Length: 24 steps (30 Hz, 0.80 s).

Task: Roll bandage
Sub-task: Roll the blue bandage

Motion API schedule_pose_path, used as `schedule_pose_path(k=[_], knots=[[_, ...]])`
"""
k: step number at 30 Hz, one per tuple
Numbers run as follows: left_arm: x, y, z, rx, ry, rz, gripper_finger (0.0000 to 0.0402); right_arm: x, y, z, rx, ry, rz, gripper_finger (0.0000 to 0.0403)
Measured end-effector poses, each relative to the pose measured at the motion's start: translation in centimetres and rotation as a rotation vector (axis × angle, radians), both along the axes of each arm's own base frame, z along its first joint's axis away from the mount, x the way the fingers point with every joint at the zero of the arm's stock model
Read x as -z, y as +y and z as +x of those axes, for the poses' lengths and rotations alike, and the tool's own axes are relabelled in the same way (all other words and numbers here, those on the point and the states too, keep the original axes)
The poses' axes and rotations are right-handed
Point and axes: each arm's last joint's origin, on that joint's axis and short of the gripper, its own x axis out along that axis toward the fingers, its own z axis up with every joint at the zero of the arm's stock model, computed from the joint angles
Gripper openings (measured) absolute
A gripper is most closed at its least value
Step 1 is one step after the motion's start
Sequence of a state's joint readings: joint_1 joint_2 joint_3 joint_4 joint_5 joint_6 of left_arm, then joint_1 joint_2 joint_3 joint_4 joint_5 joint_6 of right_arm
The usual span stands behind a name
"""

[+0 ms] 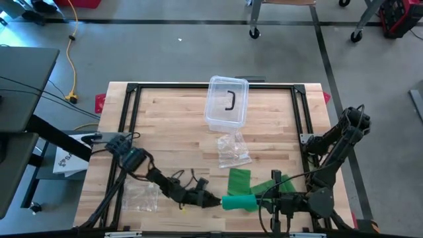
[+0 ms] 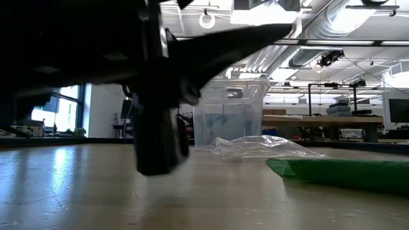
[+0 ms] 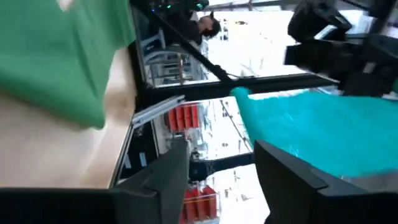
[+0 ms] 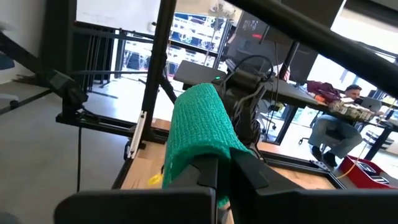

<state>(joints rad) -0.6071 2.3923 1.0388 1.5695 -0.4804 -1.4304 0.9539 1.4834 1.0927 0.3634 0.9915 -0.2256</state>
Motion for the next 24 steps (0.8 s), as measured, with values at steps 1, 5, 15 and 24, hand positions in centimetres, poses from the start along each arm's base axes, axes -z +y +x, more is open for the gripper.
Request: schedule_pose_path(k=[1,5,15,24], knots=[[0.3,-0.3,0.3,0.014,0.002,-0.027,0.0192,0.0,0.0,0.0,0.000,0.000,0.000,0.0004],[0.2,-1.1,1.6,0.023,-0.029,-0.080,0.0222,0.0,0.0,0.0,0.000,0.002,-0.004,0.0004],[-1.4,-1.7,2.4,-0.048,-0.093,0.007,0.0228,0.0,0.0,0.0,-0.004,0.003,-0.004,0.0004],[-2.4,-2.9,2.5,0.002,-0.126,-0.057,0.0214,0.0,0.0,0.0,-0.004,0.004,-0.008,0.0004]])
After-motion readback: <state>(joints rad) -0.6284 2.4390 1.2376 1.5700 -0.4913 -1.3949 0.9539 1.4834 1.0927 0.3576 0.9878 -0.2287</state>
